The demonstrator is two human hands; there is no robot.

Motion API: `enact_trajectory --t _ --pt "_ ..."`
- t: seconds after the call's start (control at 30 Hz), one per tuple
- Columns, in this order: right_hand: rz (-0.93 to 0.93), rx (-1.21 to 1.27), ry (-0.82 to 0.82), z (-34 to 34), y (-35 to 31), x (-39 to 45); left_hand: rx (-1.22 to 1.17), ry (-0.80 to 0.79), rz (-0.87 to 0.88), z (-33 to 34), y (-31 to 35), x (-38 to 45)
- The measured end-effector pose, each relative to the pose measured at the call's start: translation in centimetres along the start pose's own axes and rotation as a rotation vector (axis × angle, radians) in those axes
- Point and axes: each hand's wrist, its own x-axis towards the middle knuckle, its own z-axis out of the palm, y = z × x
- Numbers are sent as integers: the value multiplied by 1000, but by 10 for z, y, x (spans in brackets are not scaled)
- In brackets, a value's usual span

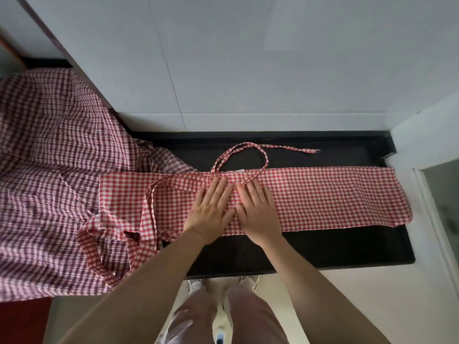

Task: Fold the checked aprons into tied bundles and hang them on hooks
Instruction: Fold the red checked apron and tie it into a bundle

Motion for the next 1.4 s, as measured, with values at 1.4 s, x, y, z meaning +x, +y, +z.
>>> enact_trajectory --t 1.4 --pt "243 68 -247 -64 -47 11 -287 -360 -568 -144 -184 -51"
